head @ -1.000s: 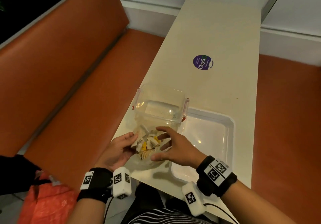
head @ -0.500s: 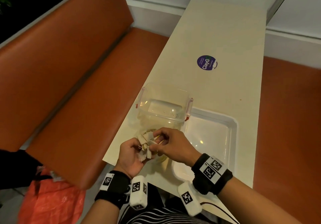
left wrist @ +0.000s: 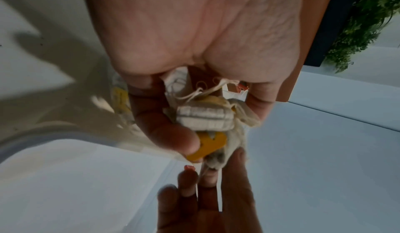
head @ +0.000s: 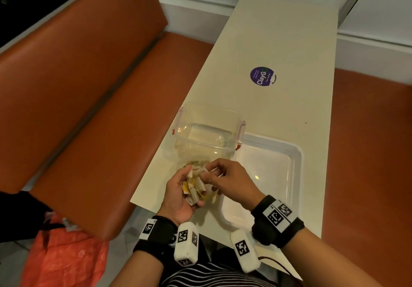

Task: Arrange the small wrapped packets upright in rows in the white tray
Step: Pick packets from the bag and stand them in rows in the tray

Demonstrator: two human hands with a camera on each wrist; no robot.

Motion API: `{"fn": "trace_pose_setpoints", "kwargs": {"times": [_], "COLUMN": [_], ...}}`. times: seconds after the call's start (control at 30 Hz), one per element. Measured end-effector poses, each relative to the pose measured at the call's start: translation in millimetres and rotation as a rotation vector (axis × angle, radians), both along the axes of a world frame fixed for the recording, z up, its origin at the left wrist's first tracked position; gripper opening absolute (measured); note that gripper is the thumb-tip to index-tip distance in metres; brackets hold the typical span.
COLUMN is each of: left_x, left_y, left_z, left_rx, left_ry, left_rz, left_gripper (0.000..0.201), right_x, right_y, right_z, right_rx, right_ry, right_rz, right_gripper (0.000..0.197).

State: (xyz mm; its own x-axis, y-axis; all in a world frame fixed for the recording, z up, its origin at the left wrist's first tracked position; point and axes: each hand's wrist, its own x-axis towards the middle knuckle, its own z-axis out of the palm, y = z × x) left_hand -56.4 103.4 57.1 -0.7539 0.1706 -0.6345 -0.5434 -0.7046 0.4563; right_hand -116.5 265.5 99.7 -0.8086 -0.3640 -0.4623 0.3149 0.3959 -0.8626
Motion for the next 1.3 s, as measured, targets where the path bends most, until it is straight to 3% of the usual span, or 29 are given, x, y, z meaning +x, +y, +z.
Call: {"fn": "trace_pose_setpoints", "kwargs": {"times": [0.1, 0.23, 0.33, 0.47, 0.63, 0.77, 0.9, 1.0, 1.13, 1.23, 1.3], "left_x": [3, 2, 0, -2, -8, -14, -19, -21, -24, -24, -23], "left_y": [5, 12, 15, 21, 36, 42, 44, 43, 45, 48, 48], "left_z": [-8, -1, 1, 5, 11, 21, 38, 50, 58, 56, 50], "left_rx": [0.002, 0.018, 0.007, -0.045, -0.111, -0.306, -0.563, -0.677, -0.753, -0.709, -0.668], "left_ry": [-0.025, -0.05, -0.062, -0.021, 0.048, 0.13, 0.223, 0.29, 0.342, 0.274, 0.168], "left_rz": [0.005, 0.015, 0.029, -0.036, -0.102, -0.118, -0.235, -0.331, -0.388, -0.279, -0.181], "left_gripper": [0.066, 0.03, 0.013, 0.034, 0.037, 0.038, 0.025, 0.019, 0.018, 0.034, 0.054], "right_x": [-5, -14, -19, -16, -6, 4, 7, 8, 10, 11, 14], "right_y": [11, 28, 43, 58, 69, 79, 94, 103, 104, 103, 102], "right_z": [0, 5, 9, 12, 11, 6, 5, 14, 24, 26, 25], "right_rx": [-0.036, -0.197, -0.339, -0.501, -0.593, -0.558, -0.396, -0.31, -0.084, -0.008, 0.001], "right_ry": [-0.039, -0.164, -0.261, -0.358, -0.43, -0.417, -0.238, -0.069, 0.174, 0.352, 0.469], "right_rz": [0.006, -0.034, -0.11, -0.211, -0.29, -0.269, -0.225, -0.107, 0.004, -0.131, -0.267], "right_gripper": [0.022, 0.019, 0.028, 0.026, 0.023, 0.023, 0.048, 0.053, 0.027, 0.01, 0.009]}}
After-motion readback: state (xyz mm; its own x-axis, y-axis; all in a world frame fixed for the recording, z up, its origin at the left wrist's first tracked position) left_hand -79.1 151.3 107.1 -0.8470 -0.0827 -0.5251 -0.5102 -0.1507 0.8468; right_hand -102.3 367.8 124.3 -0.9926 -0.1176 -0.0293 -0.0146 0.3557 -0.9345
